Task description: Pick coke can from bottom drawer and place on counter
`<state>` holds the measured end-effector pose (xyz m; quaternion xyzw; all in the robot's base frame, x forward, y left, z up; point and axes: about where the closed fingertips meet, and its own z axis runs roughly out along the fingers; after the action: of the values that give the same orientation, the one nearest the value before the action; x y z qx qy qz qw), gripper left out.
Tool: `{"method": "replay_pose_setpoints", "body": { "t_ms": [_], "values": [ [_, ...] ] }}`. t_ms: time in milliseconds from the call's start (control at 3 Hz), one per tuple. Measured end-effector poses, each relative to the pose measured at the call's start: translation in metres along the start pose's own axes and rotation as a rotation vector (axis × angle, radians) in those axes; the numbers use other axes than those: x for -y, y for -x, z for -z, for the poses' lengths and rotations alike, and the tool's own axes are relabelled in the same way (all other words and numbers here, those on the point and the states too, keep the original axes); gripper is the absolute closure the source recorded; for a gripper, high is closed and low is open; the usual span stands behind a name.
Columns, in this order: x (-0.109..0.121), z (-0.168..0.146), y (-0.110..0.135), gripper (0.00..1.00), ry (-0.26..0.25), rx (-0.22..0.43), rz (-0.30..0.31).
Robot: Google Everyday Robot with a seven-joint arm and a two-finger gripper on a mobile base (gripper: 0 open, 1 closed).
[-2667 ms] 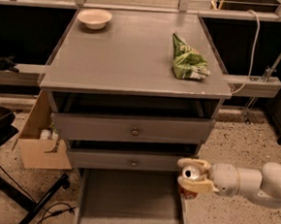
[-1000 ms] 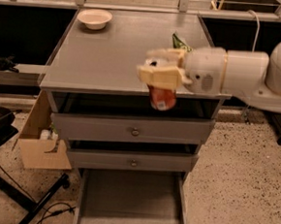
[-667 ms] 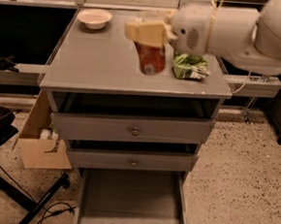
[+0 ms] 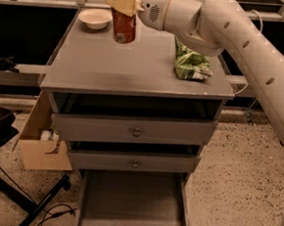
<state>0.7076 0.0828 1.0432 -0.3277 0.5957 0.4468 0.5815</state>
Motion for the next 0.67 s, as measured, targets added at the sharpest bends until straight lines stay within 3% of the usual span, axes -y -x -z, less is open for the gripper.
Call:
{"method": "replay_pose_setpoints", "body": {
  "t_ms": [333,667],
  "values": [
    [0.040,-0.023,-0.046,1.00,-0.073,-0.042,-0.031],
    [0.066,-0.031,-0.113,1.00,-0.146,-0.082,-0.054]
  ]
}}
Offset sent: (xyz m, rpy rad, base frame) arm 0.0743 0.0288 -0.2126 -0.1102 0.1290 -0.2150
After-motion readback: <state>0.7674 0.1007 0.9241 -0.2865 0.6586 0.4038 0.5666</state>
